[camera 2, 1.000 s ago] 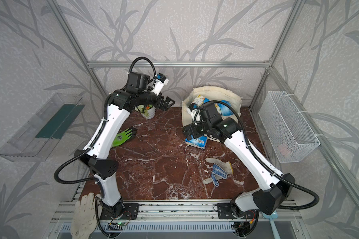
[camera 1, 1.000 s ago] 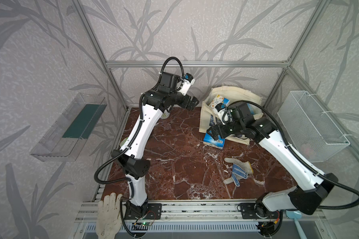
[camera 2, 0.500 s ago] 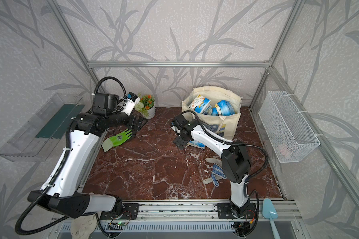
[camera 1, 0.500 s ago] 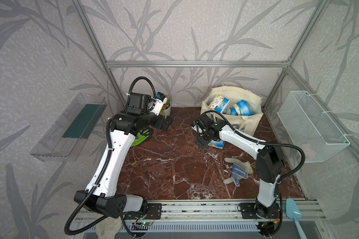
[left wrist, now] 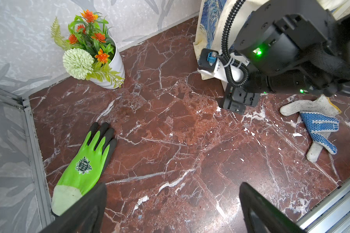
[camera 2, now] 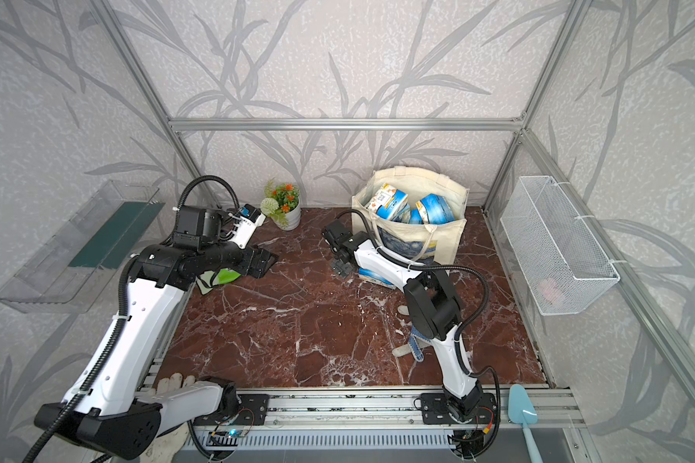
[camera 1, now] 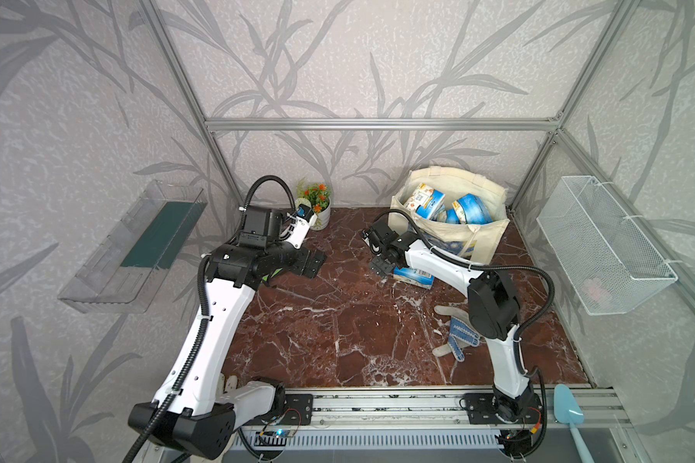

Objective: Put tissues into the canvas bag
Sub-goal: Pick up the pack of facial tissues from the center of the board.

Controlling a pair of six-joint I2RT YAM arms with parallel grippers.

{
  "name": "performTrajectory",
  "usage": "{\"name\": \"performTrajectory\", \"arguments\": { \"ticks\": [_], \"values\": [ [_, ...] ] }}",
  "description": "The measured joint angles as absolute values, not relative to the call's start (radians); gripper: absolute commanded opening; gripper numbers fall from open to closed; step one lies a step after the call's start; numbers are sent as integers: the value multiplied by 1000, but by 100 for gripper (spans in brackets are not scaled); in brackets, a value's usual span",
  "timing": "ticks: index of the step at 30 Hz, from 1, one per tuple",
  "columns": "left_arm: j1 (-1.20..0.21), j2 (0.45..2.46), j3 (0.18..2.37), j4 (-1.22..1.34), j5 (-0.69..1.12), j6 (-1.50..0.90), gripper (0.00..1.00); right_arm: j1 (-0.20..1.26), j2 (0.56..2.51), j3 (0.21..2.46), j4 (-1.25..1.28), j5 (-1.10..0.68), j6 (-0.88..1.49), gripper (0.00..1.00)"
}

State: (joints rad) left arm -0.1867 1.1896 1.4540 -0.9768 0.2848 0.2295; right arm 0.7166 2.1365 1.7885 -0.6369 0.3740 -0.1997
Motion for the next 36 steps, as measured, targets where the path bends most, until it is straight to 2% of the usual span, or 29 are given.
{"name": "performTrajectory", "arguments": {
  "ticks": [14,36],
  "values": [
    [-180,1185,1410,-976,325,228,100,709,2183,1774,-614,463,-157,99],
    [-164,1174,1390,-971,367,217,100,649,2173,1681,-604,416,-84,99]
  ]
}}
